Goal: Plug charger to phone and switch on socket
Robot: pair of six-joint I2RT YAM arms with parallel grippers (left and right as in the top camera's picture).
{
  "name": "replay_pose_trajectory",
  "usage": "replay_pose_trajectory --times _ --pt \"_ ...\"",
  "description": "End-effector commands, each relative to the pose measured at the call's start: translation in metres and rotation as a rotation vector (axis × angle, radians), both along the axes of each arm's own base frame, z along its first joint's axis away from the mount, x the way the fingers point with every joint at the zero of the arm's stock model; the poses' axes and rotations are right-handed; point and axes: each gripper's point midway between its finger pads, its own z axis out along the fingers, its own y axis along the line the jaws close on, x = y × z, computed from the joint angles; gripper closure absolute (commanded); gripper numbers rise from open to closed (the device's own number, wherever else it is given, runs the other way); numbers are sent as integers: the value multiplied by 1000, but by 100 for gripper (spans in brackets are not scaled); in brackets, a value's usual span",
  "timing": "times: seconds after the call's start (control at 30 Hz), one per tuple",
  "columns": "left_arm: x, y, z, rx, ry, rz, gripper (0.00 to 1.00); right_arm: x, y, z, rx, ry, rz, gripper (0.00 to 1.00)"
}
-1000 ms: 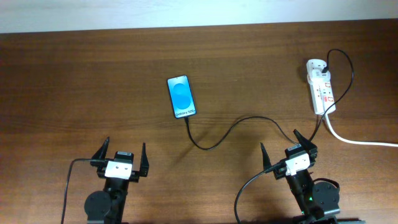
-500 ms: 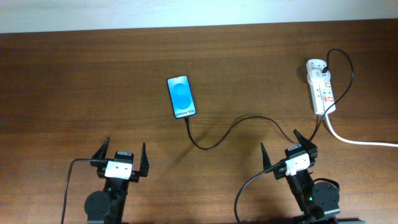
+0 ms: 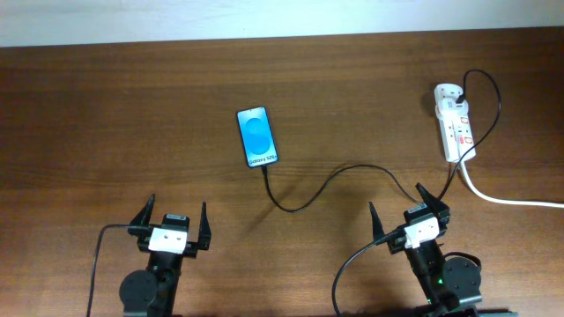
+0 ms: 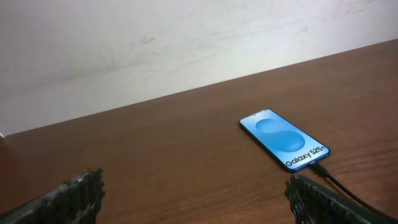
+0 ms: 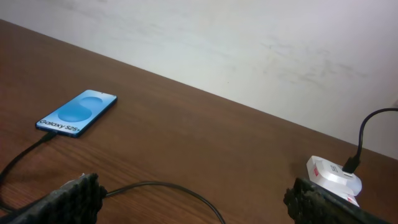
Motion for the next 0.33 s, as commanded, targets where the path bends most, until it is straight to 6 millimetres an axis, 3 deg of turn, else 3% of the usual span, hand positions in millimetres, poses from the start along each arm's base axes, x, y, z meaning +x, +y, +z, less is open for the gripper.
replay_pose_trajectory --times 0.0,0.3 --pt "0 0 -1 15 -2 -6 1 0 0 -3 6 3 -2 1" --pt "0 0 -1 15 -2 -6 1 0 0 -3 6 3 -2 2"
